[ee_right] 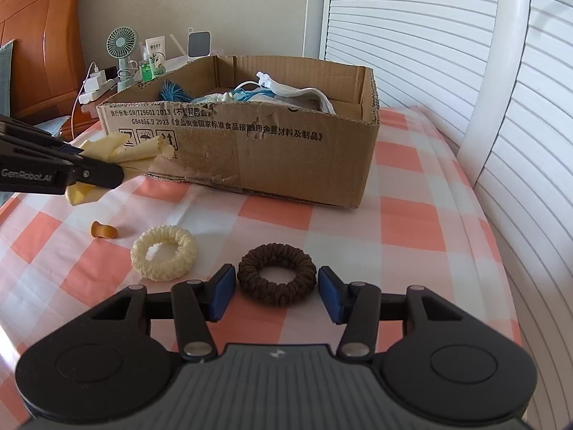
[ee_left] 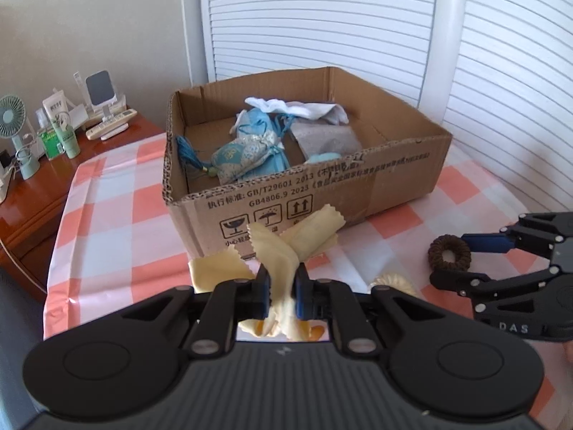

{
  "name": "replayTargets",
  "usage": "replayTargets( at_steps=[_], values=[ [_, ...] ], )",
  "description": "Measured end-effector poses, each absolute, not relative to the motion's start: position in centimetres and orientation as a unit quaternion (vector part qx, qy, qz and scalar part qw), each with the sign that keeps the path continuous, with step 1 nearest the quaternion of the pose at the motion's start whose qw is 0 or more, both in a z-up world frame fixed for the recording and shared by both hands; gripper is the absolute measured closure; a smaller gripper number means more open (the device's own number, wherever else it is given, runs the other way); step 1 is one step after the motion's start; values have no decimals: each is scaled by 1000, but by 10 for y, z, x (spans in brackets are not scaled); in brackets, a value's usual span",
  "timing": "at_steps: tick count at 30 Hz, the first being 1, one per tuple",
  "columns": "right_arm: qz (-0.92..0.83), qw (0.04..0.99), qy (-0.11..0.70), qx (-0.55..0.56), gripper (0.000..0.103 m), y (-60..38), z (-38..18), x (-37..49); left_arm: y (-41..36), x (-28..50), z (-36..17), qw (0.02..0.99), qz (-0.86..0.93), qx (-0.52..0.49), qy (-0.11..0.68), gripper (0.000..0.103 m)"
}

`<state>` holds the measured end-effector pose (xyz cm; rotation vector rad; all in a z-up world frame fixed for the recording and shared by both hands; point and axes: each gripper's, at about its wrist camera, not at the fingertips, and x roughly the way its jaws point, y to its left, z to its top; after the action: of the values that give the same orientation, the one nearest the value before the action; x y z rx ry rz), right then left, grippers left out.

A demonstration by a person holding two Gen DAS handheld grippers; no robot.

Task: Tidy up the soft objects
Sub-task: 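Grasp the yellow cloth with the left gripper while the right holds the brown scrunchie, then lift the yellow cloth toward the box with the left gripper while the right holds the scrunchie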

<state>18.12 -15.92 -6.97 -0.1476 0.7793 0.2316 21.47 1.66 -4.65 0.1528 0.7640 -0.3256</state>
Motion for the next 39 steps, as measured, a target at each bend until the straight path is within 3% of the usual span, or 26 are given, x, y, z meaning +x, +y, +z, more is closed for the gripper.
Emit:
replayTargets(
  at_steps=[7,10,13,14,15,19,27,31,39],
  values=[
    [113,916,379,-72,47,-159,-70,181,25,226,-71,901,-145,68,402,91],
    [113,915,380,-73,47,-160,-70,181,24,223,-74,907,-132,73,393,78],
    [113,915,380,-73,47,-159,-69,180,21,218,-71,912,-120,85,382,45],
    [113,915,380,-73,47,-159,-69,180,21,217,-70,915,-114,88,377,27],
    [113,915,380,-73,47,-159,-69,180,21,215,-69,918,-104,92,373,20],
    [113,915,381,-73,47,-159,-69,180,25,213,-69,921,-74,93,372,19],
    [114,915,380,-73,47,-159,-69,181,43,227,-76,902,-83,-30,422,19],
    [114,915,380,-73,47,-159,-69,180,33,231,-75,899,-106,-40,423,21],
    [118,914,379,-78,47,-156,-68,181,18,229,-75,907,-103,-5,408,68]
  ],
)
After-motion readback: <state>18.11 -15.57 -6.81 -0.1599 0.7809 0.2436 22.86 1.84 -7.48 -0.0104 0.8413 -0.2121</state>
